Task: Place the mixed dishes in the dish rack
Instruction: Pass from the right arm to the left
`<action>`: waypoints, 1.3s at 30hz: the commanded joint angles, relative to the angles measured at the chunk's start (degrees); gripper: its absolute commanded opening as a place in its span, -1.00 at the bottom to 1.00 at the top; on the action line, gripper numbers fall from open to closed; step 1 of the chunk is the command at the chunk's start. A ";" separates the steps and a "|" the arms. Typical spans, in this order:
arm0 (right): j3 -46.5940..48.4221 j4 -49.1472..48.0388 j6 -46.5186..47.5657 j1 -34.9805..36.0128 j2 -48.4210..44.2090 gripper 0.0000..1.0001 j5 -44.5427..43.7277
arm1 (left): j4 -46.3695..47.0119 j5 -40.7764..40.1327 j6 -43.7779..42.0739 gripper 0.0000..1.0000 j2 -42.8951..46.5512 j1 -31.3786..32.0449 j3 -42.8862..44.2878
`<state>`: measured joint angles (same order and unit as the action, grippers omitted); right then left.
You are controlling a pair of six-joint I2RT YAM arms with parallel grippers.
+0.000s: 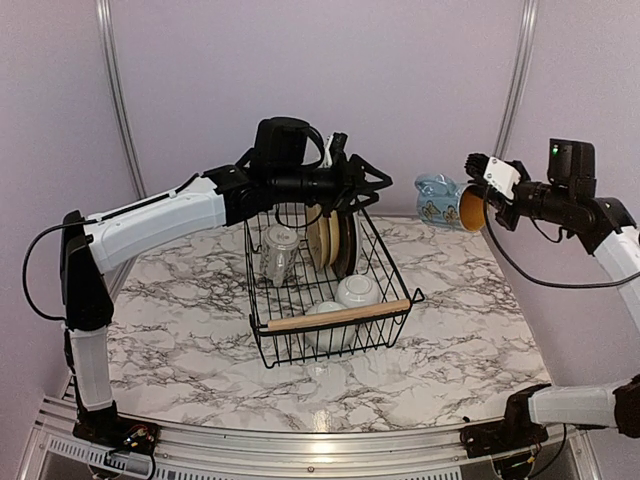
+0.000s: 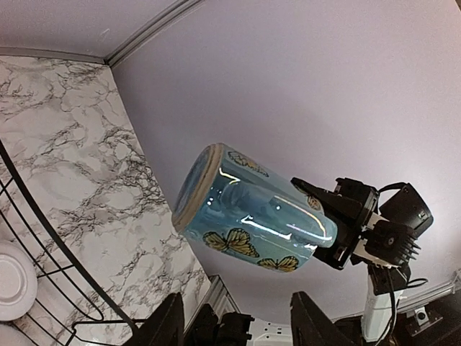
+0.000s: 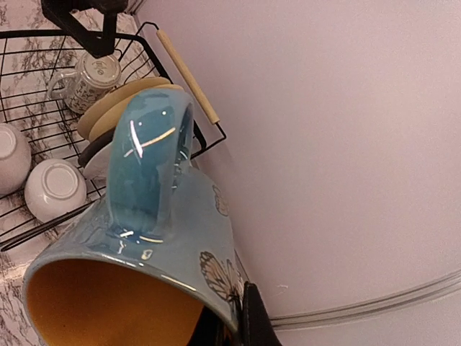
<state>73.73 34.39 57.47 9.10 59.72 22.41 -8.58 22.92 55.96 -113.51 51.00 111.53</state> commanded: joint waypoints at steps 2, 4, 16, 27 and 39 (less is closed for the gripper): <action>7.29 -4.92 2.64 8.80 2.95 -1.00 2.99 | 11.83 4.34 8.28 0.05 0.26 0.24 -3.07; 6.97 -5.13 4.65 13.64 3.99 -1.00 -0.88 | 15.65 5.09 12.06 0.06 0.37 0.11 -5.41; 6.82 -8.00 6.68 21.25 6.44 -1.00 -9.04 | 31.67 5.08 27.82 -0.09 4.43 -1.89 -18.67; 9.17 -7.95 -5.52 20.06 7.88 -1.00 -6.38 | 7.92 -6.02 6.39 0.03 12.40 -3.67 -16.05; 7.65 -13.50 -30.43 21.93 12.77 -1.00 6.76 | -9.13 -20.85 -12.44 0.04 31.58 -3.82 -27.19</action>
<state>79.99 31.70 37.47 29.43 72.36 26.48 -9.23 7.03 49.58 -86.87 47.33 88.47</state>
